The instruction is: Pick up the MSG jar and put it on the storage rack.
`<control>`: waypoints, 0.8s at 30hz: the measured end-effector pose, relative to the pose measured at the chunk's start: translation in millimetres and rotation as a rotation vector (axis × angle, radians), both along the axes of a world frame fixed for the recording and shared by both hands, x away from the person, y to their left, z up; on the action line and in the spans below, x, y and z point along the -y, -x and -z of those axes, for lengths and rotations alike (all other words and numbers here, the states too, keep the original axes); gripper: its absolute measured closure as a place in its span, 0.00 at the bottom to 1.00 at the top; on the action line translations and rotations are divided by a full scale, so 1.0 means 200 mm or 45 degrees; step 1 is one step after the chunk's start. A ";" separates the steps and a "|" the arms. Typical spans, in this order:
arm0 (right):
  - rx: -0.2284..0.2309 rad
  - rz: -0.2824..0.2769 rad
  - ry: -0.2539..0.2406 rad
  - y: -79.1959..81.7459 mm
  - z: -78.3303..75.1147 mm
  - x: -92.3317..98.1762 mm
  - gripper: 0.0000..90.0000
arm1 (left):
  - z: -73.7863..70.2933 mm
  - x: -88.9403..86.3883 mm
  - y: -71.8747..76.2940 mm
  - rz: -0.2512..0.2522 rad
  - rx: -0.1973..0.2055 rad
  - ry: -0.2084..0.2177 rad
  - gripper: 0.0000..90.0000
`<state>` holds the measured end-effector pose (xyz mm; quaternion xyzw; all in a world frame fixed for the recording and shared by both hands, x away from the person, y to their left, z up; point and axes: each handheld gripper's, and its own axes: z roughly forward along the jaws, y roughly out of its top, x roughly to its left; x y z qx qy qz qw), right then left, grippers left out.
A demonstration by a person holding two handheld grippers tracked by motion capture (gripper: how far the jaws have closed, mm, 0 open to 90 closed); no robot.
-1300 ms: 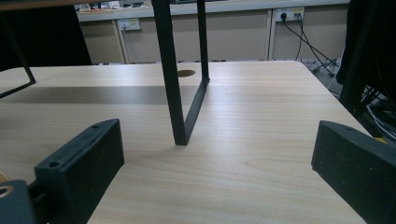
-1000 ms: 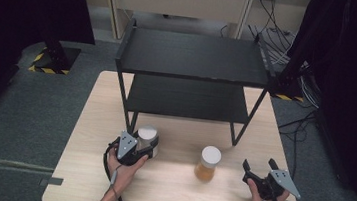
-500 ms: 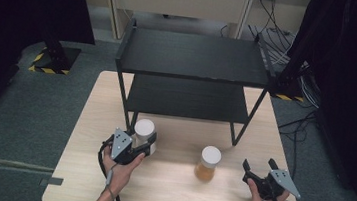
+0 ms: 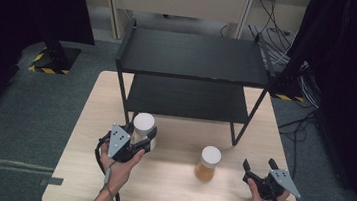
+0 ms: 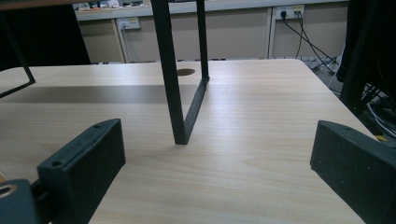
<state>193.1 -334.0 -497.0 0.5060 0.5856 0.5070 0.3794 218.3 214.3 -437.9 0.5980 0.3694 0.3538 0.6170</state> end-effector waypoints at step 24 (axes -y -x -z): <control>0.001 0.002 0.002 0.00 0.00 0.00 0.04 | -0.14 0.01 0.01 -0.005 0.072 0.024 0.38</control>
